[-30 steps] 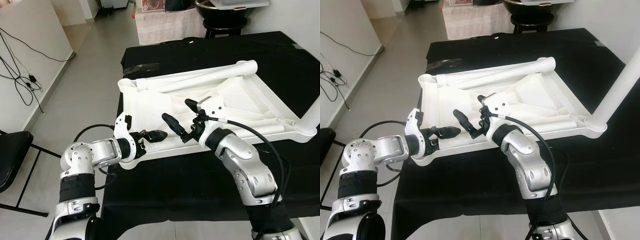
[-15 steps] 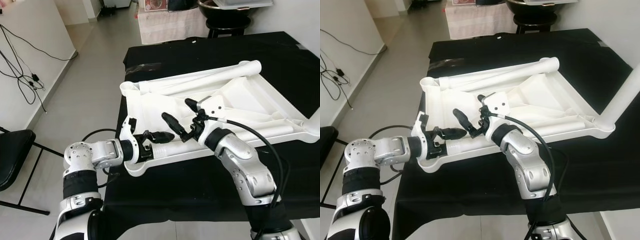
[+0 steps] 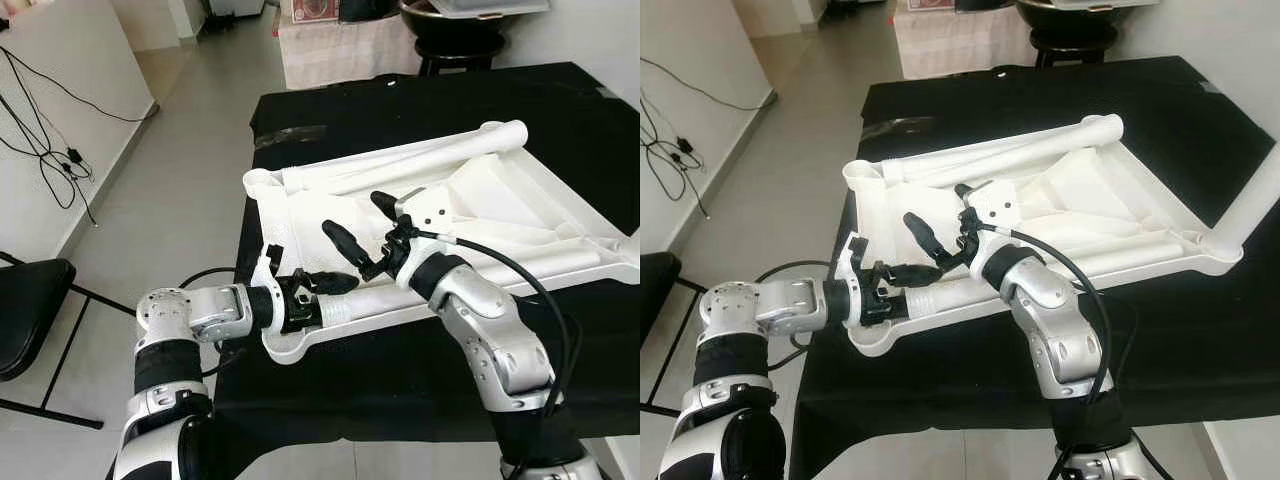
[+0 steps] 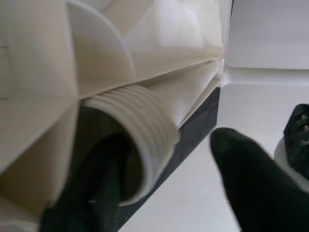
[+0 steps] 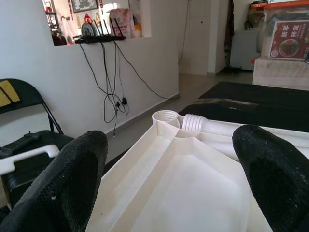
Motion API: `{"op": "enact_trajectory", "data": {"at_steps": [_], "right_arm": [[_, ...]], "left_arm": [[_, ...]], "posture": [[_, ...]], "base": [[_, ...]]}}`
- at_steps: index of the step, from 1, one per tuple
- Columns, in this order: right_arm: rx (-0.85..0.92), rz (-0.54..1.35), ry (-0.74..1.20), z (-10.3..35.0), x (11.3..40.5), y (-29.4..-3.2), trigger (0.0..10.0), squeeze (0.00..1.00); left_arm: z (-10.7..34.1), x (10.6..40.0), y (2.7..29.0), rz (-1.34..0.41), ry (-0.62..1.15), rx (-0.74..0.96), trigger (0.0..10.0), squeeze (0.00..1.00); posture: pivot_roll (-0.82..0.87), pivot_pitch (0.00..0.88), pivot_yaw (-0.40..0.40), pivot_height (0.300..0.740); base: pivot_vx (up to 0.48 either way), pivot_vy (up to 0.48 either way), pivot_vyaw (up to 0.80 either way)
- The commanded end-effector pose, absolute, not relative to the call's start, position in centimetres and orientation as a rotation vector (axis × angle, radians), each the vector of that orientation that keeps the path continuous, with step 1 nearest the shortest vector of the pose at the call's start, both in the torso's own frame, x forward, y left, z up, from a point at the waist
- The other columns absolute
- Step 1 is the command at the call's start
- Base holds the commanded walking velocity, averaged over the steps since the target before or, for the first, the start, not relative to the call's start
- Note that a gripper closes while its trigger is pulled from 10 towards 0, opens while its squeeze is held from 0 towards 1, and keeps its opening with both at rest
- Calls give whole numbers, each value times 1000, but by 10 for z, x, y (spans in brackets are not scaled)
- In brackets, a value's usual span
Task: Building children table
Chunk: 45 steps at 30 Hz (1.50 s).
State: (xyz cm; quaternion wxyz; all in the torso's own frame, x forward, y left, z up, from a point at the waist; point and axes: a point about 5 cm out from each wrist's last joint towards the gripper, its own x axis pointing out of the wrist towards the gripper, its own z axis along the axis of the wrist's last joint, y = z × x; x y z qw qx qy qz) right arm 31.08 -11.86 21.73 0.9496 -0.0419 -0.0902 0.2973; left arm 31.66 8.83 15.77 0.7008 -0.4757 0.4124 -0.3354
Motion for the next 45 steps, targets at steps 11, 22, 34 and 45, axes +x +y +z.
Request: {"op": "enact_trajectory", "data": {"at_steps": [11,22,34,45], "right_arm": [[-64,604,-209,226,311,-116,10000,0],[-23,575,-244,235,314,-123,10000,0],[184,517,-372,279,322,-158,10000,0],[467,522,-476,312,325,-181,10000,0]], "left_arm": [[148,313,87,-727,985,-1062,0,0],[180,322,104,-696,776,-1045,0,0],[242,306,123,-810,509,-881,0,0],[246,297,126,-753,438,-812,0,0]], "posture": [[-104,130,97,740],[-105,127,92,740],[-100,120,81,740],[-99,115,72,740]], "base": [[0,0,0],[0,0,0],[0,0,0],[0,0,0]]}}
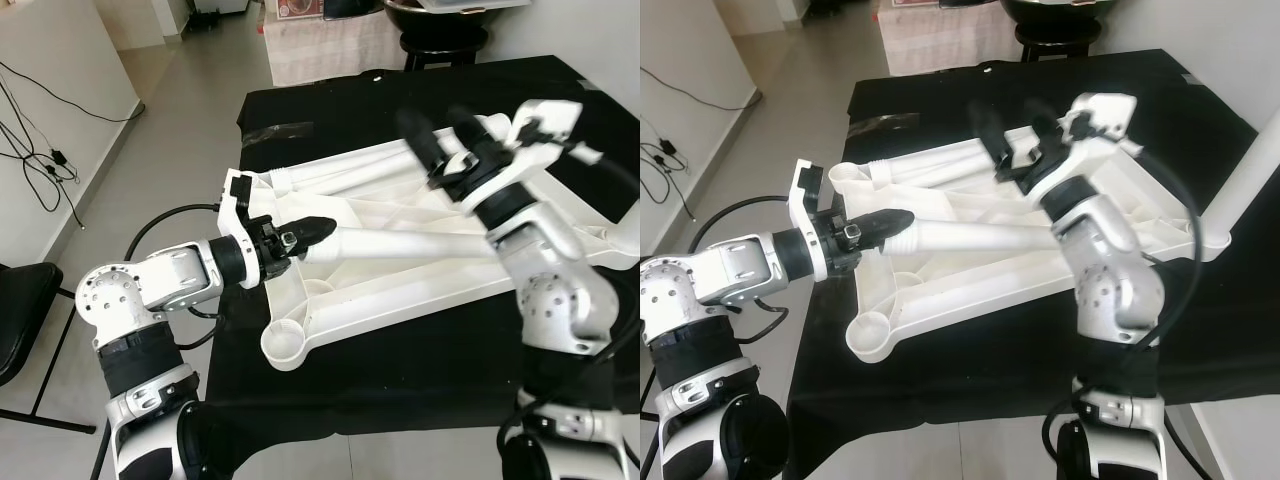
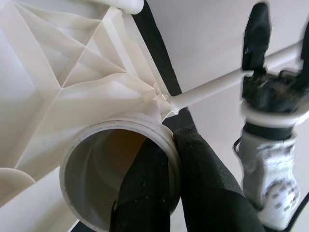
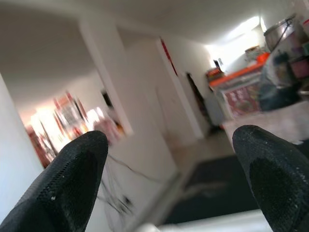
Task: Building children table
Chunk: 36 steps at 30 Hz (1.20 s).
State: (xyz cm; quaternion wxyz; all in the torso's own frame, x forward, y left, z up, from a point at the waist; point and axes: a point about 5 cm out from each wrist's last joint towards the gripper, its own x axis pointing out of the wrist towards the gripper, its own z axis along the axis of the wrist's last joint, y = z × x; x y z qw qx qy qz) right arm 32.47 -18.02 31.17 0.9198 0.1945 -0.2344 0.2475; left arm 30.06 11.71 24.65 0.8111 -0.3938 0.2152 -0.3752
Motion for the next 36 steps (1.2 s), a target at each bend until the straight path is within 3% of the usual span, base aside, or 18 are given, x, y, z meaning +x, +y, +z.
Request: {"op": "enact_trajectory", "data": {"at_steps": [1,16,19,23,31,35,36], "right_arm": [[467,522,-476,312,325,-181,10000,0],[547,603,-457,313,321,-175,10000,0],[566,621,-453,314,320,-174,10000,0],[565,628,-450,314,319,-172,10000,0],[574,626,-412,305,319,-167,10000,0],[643,592,-390,297,323,-173,10000,0],[738,569,-373,291,326,-181,10000,0]], "left_arm": [[246,297,126,-753,438,-812,0,0],[273,280,130,-801,188,-810,0,0],[299,275,137,-830,-5,-874,0,0],[314,266,140,-887,-123,-889,0,0],[316,257,140,-940,-198,-913,0,0],[310,254,144,-929,-234,-922,0,0],[304,253,149,-922,-260,-942,0,0]], "posture": [[-99,115,72,740],[-97,112,74,740],[-91,117,72,740],[-89,117,70,740],[-87,122,69,740],[-85,125,67,740],[-82,126,66,740]], "base": [[0,0,0],[0,0,0],[0,0,0],[0,0,0],[0,0,0],[0,0,0],[0,0,0]]}}
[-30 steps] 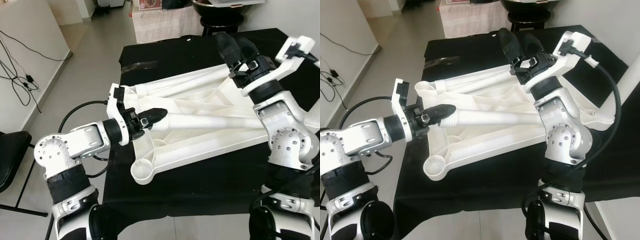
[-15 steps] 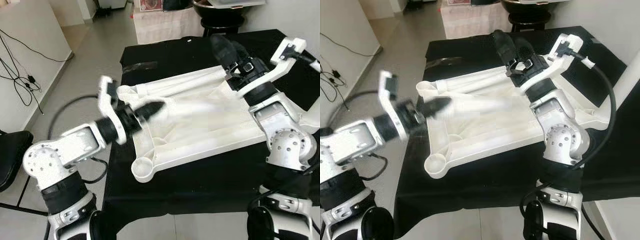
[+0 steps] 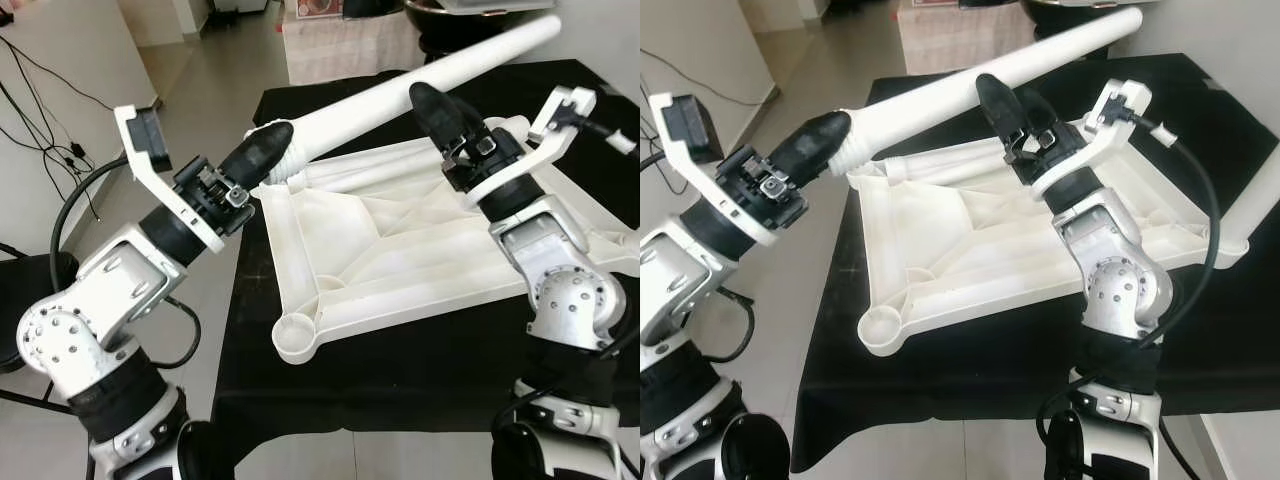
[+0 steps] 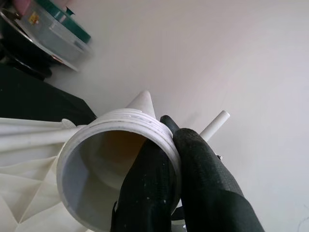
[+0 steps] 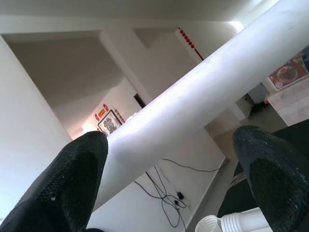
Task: Building children table
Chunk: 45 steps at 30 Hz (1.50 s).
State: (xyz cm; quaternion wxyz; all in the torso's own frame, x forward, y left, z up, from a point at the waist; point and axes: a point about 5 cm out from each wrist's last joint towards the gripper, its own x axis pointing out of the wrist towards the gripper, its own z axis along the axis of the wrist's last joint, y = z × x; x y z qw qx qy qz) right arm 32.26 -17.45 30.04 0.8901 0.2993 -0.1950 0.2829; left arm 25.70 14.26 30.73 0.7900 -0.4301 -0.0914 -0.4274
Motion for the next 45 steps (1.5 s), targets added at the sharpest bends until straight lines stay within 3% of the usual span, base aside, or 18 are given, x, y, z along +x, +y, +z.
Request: {"op": "enact_trajectory", "data": {"at_steps": [1,4,8,9,11,17,20,25,36,45], "right_arm": [[738,569,-373,291,326,-181,10000,0],[873,617,-349,282,324,-191,10000,0],[965,862,-408,293,303,-179,10000,0],[965,862,-408,293,303,-179,10000,0],[931,1040,-434,301,289,-169,10000,0],[849,1161,-405,304,280,-153,10000,0],[849,1161,-405,304,280,-153,10000,0],[715,1268,-297,304,275,-127,10000,0],[736,1256,-242,300,275,-122,10000,0],[774,1293,-270,312,276,-106,10000,0]], "left_arm": [[304,253,149,-922,-260,-942,0,0],[288,248,162,-932,-291,-1011,0,0],[277,240,169,-997,-315,-1081,0,0],[277,240,169,-997,-315,-1081,0,0],[275,238,167,-1025,-304,-1085,0,0],[274,233,163,-1074,-301,-1093,0,0],[274,233,163,-1074,-301,-1093,0,0],[272,226,159,-1130,-315,-1088,0,0],[272,221,155,-1193,-309,-1077,0,0],[257,219,136,-1224,-197,-1054,0,0]], "posture": [[-82,126,66,740],[-81,134,64,740],[-80,138,63,740],[-80,138,63,740],[-79,140,62,740],[-75,141,59,740],[-75,141,59,740],[-69,140,53,740],[-75,138,53,740],[-76,131,53,740]], "base": [[0,0,0],[0,0,0],[0,0,0],[0,0,0],[0,0,0],[0,0,0],[0,0,0],[0,0,0],[0,0,0],[0,0,0]]}}
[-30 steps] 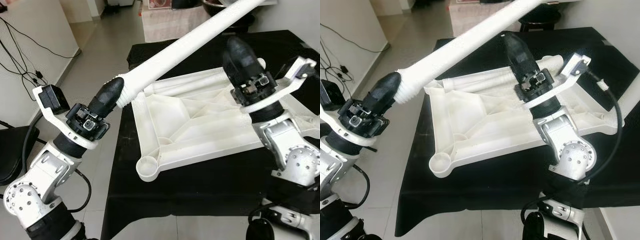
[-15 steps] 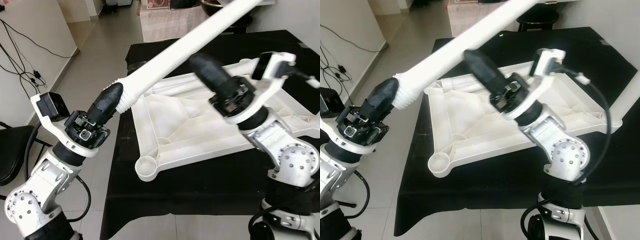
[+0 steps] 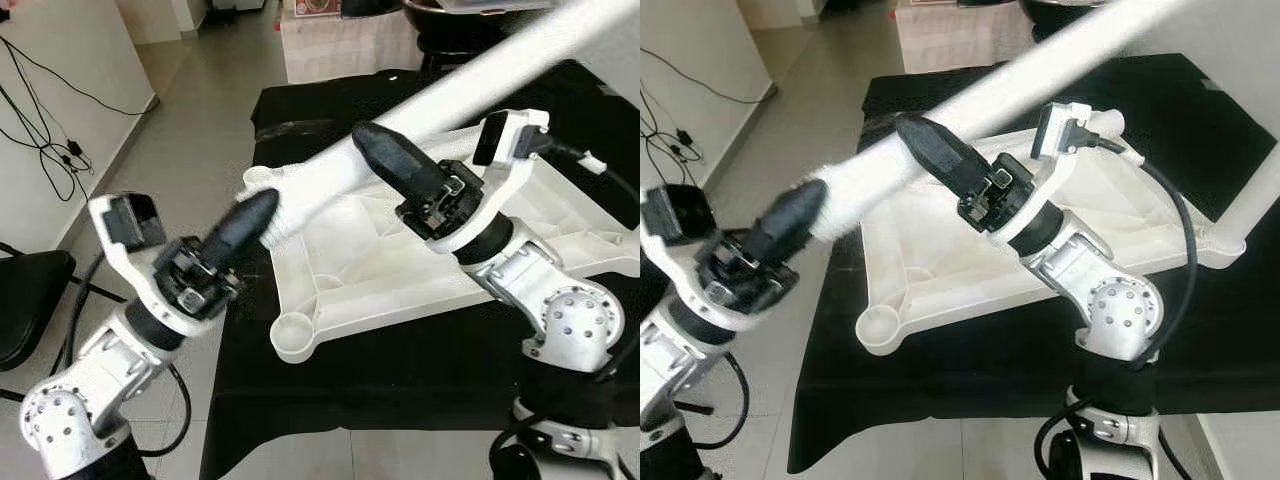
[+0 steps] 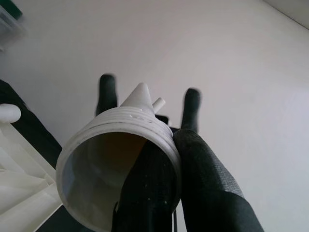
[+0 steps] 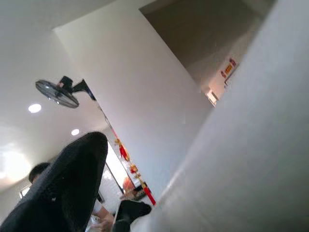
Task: Building children table
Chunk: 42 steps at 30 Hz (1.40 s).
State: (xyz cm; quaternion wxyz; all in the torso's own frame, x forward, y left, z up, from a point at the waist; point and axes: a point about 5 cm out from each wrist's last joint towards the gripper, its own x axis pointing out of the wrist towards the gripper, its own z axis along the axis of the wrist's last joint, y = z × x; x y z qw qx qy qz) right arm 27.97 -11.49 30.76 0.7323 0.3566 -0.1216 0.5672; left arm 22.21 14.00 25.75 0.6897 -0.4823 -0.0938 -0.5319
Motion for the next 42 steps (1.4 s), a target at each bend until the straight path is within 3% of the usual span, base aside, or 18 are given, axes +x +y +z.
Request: {"op": "enact_trajectory", "data": {"at_steps": [1,8,9,10,11,12,15,16,22,36,37,38,42], "right_arm": [[774,1293,-270,312,276,-106,10000,0],[832,1296,-285,320,275,-98,10000,0],[833,1302,-279,319,274,-97,6588,0],[833,1302,-279,319,274,-97,6588,0],[832,1309,-272,318,273,-95,5882,0],[833,1312,-261,317,272,-93,3569,0],[835,1313,-253,316,271,-91,3569,0],[818,1316,-230,312,270,-87,0,0],[763,1326,-159,300,264,-72,0,0],[749,1277,-183,302,268,-74,0,0],[746,1261,-188,301,270,-76,0,0],[742,1240,-193,301,272,-78,0,0],[724,1128,-224,303,286,-87,0,0]], "left_arm": [[257,219,136,-1224,-197,-1054,0,0],[258,219,133,-1231,-202,-1055,0,0],[258,218,132,-1233,-203,-1057,0,0],[258,218,132,-1233,-203,-1057,0,0],[258,218,132,-1233,-204,-1057,0,0],[258,218,132,-1234,-206,-1057,0,0],[257,218,132,-1235,-208,-1056,0,0],[257,218,131,-1236,-211,-1057,0,0],[258,219,129,-1239,-219,-1057,0,0],[255,218,125,-1242,-203,-1048,0,0],[253,219,125,-1220,-200,-1030,9922,0],[252,222,126,-1189,-202,-1038,10000,1000],[250,225,133,-1145,-214,-1052,10000,1000]], "posture": [[-76,131,53,740],[-77,126,49,740],[-77,126,49,740],[-77,126,49,740],[-77,126,49,740],[-79,128,48,740],[-79,128,48,740],[-80,128,47,740],[-81,129,48,740],[-82,128,50,740],[-83,128,50,740],[-83,128,51,740],[-80,128,49,740]], "base": [[0,0,0],[0,0,0],[0,0,0],[0,0,0],[0,0,0],[0,0,0],[0,0,0],[0,0,0],[0,0,0],[0,0,0],[0,0,0],[0,0,0],[0,0,0]]}}
